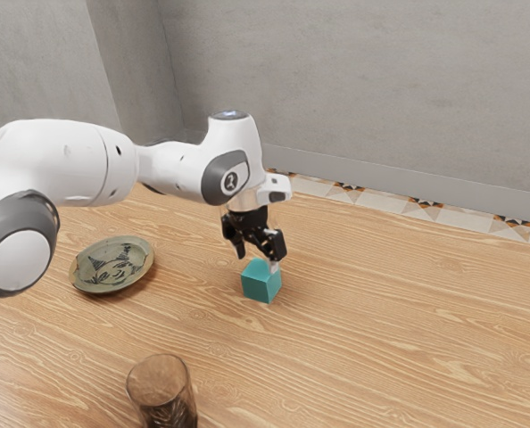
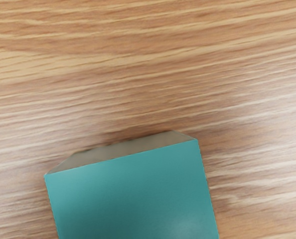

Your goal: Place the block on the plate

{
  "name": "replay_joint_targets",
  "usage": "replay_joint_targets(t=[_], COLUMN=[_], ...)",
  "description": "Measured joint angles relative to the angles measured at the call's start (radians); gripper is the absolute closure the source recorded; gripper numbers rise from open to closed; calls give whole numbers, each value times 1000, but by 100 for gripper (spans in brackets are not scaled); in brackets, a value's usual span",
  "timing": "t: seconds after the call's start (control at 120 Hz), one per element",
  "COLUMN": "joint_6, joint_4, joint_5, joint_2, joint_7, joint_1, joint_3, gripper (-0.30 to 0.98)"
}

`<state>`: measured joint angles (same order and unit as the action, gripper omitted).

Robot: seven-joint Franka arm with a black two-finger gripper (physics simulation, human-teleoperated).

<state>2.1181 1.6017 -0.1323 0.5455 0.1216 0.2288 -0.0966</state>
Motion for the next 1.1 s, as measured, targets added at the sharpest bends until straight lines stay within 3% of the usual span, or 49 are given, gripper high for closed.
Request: replay_joint_targets(t=[0.483,0.608,0.675,1.1], joint_6=[85,91,92,-31], joint_4=[-40,-41,-42,12], joint_5=[-1,1,3,9], joint_2=[117,117,113,-87], joint_7=[-142,-163,-174,-165], joint_1=[9,17,18,-34], joint_3=[-21,-21,-22,-23], gripper=[0,25,29,28])
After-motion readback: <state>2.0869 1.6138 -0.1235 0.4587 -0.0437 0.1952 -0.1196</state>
